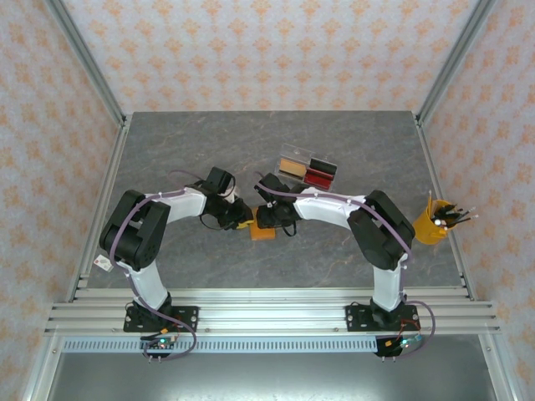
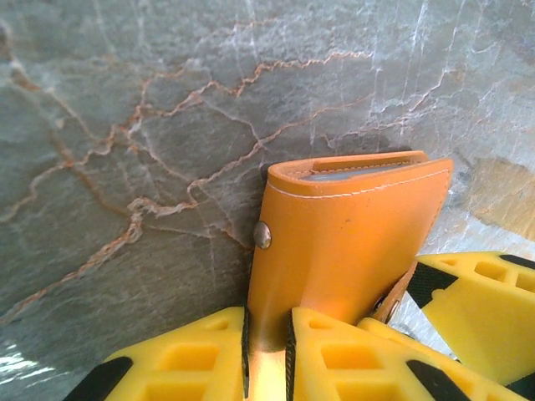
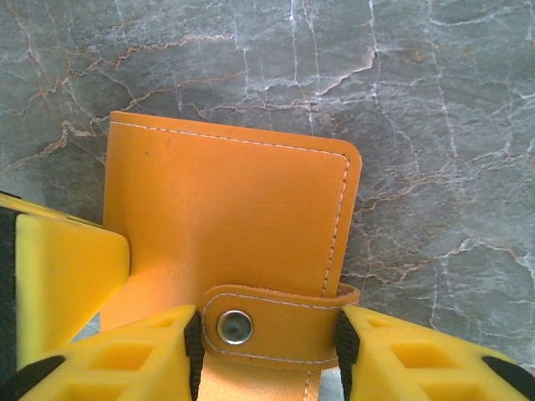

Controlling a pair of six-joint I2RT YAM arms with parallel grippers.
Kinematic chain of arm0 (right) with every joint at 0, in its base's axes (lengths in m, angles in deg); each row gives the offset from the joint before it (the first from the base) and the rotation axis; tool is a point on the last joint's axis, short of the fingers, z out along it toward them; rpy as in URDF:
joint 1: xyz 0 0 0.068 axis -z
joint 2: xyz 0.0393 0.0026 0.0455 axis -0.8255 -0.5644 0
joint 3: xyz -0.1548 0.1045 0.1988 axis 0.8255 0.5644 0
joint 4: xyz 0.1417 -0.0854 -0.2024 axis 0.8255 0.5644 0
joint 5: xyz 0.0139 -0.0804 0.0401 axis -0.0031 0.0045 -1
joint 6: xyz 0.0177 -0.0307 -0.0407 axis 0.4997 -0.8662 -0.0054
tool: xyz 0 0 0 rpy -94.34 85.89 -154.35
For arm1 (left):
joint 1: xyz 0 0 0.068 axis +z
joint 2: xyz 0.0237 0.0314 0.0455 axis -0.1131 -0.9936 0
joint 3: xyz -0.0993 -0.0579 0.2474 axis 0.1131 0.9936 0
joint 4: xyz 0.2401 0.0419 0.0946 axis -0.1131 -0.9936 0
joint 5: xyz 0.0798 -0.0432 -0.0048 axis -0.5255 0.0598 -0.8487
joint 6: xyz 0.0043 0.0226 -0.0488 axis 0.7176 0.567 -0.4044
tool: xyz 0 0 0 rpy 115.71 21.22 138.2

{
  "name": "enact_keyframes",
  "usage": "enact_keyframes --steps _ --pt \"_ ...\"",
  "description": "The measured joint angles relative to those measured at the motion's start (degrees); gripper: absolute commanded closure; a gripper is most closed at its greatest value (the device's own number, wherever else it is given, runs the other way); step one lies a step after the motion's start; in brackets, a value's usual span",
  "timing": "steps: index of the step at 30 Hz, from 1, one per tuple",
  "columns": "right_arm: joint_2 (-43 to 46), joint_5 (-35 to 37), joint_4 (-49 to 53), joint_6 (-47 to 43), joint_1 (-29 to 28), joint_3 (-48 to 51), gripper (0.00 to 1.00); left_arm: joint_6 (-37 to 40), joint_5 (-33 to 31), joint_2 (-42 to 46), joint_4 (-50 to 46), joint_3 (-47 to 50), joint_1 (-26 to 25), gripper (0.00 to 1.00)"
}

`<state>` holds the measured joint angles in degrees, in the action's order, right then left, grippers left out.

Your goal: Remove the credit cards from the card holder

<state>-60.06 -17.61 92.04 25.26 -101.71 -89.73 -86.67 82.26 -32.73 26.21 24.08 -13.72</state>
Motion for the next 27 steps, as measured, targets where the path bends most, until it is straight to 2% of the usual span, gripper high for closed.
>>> enact_keyframes --steps 7,15,20,27 --pt "0.0 1.4 1.1 0.9 -0.1 -0.4 0.46 0.7 -0.5 -0.7 -1.4 -1.0 0.0 0.84" --pt "-0.8 5.1 4.4 1.0 -1.2 -3.8 0.44 1.3 -0.5 -1.2 -2.1 -1.6 0.0 0.85" --pt "-2.0 6.3 5.0 0.8 -1.4 -4.8 0.44 1.5 -0.6 -1.3 -2.3 -1.7 0.0 0.87" --pt "-3.1 7.3 5.5 0.9 -1.7 -5.5 0.5 1.4 -0.6 -1.3 -2.5 -1.7 0.0 0.89"
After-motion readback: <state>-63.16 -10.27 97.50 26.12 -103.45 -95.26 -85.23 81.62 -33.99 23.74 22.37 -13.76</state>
